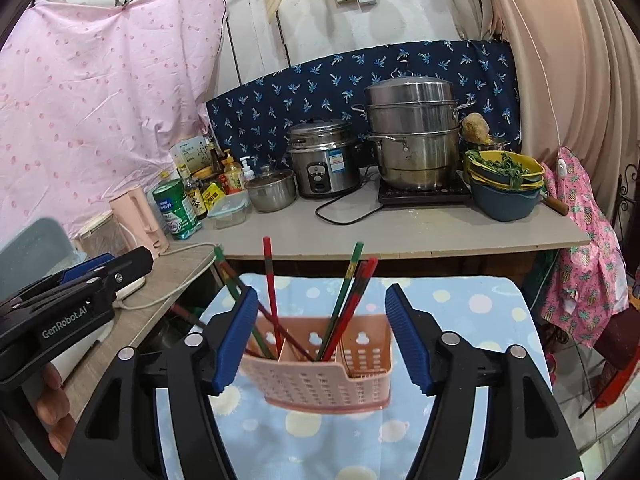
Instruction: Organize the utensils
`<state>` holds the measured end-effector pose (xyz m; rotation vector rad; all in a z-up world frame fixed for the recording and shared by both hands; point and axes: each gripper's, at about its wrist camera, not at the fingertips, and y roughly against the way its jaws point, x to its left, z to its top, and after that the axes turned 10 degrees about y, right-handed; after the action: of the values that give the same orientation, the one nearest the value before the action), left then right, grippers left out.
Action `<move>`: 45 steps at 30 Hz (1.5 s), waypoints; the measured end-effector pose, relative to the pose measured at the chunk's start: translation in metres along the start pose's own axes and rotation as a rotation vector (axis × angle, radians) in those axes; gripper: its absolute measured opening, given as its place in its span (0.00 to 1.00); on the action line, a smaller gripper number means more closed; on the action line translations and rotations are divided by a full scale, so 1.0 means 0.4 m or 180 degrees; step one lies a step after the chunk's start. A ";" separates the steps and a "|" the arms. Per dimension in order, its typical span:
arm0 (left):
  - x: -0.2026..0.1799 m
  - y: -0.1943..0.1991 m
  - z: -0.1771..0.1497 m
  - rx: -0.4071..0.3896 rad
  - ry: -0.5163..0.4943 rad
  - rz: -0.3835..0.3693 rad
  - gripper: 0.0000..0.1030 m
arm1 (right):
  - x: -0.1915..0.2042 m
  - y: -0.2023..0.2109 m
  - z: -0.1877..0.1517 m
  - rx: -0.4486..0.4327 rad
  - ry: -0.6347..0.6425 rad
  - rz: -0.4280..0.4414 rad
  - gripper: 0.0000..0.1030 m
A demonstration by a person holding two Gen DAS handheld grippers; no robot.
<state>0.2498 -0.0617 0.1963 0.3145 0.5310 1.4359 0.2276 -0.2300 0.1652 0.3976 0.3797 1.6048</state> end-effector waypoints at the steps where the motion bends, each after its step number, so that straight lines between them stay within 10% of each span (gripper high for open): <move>1: 0.005 0.007 -0.012 0.0013 0.0002 0.0014 0.57 | 0.002 0.007 -0.007 0.0020 -0.0008 -0.0006 0.65; 45: 0.075 0.119 -0.310 0.0539 -0.0144 0.0429 0.89 | 0.059 0.168 -0.295 0.0695 0.0164 -0.0360 0.94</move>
<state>0.1460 -0.0398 0.1112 0.5249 0.6049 1.5131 0.1112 -0.2116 0.0934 0.4924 0.6097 1.4700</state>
